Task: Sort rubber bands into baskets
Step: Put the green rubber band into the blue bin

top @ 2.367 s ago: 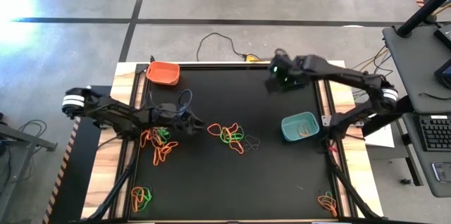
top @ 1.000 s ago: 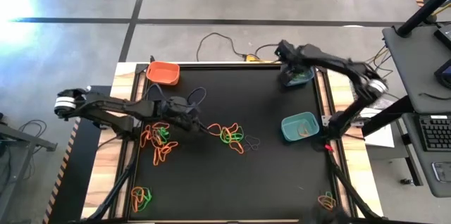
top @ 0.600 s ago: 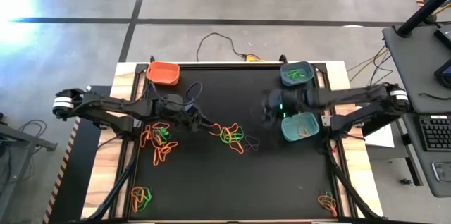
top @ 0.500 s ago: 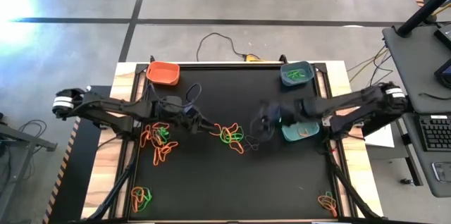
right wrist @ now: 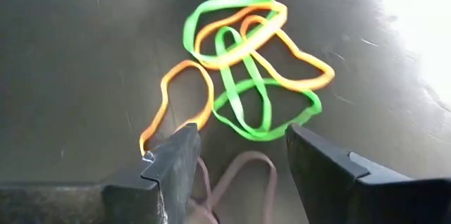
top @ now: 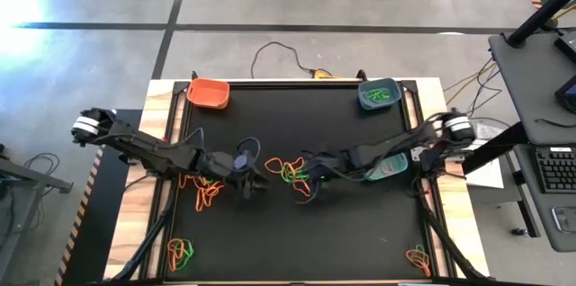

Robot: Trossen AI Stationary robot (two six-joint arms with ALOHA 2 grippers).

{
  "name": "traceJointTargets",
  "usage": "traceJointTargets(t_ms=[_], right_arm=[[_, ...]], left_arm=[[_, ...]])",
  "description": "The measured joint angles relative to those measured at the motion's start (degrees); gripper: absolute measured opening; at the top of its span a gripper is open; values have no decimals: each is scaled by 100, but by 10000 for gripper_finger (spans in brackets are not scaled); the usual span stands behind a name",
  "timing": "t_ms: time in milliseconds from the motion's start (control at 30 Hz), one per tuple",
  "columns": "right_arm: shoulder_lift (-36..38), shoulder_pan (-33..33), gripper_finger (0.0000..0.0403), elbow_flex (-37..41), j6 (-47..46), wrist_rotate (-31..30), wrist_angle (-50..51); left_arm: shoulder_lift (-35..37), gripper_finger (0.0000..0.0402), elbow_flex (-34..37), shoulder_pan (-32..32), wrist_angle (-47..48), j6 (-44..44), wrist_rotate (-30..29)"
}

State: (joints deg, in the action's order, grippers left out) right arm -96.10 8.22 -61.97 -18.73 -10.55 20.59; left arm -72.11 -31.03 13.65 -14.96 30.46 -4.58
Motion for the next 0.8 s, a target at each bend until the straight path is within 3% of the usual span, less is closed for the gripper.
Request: traceJointTargets(t_ms=[267, 433, 800], right_arm=[[-1047, -102, 156, -996, -232, -6, 468], [-1278, -102, 120, -1470, 94, 123, 623], [-1906, -137, 80, -1802, 381, 523, 182]], left_arm=[[-265, 142, 4, 136, -6, 465, -7], [-232, 142, 16, 296, 2, 506, -160], [-206, 142, 76, 308, 4, 625, -195]])
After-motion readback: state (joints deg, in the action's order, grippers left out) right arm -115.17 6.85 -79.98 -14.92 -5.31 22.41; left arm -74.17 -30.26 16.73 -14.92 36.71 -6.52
